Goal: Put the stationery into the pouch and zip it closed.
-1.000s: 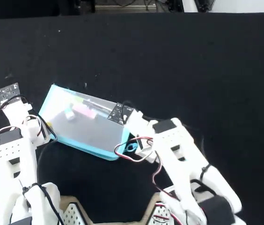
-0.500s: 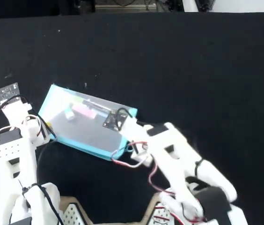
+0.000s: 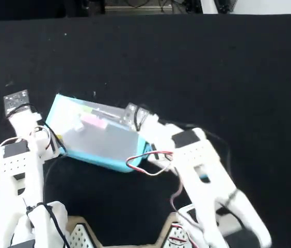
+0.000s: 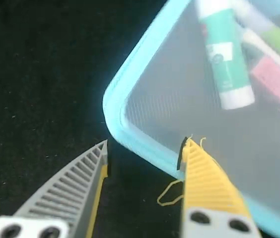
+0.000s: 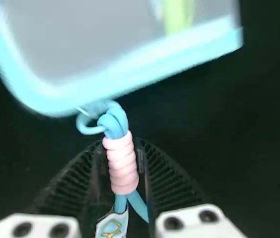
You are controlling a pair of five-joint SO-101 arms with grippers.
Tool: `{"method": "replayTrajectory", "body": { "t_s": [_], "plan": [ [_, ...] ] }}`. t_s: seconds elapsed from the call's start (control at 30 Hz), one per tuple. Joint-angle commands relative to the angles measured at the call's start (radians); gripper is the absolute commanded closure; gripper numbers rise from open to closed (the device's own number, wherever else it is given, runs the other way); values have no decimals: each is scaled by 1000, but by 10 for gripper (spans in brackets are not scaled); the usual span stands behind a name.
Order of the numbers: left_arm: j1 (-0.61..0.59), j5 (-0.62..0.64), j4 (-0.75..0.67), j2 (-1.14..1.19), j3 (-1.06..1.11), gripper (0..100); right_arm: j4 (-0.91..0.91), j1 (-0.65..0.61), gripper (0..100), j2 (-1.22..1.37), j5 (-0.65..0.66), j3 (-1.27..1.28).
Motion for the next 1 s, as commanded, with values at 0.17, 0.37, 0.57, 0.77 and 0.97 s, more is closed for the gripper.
{"method": "replayTrajectory", "body": {
  "t_s": [0.17,0.37,0.57,0.77,0.97],
  "plan": [
    [104,-117,235,-26,-177,766,-84,-83,988,-326,-54,-81],
    [110,-235,288,-104,-203,766,-135,-98,988,-311,-146,-168],
    [117,-296,281,-496,-67,761,-103,-100,988,-196,-216,-329],
    [189,-296,299,-821,39,760,35,-152,988,-104,-221,-510],
    [351,-290,350,-1020,87,760,68,-175,988,-62,-222,-598]
  ]
}}
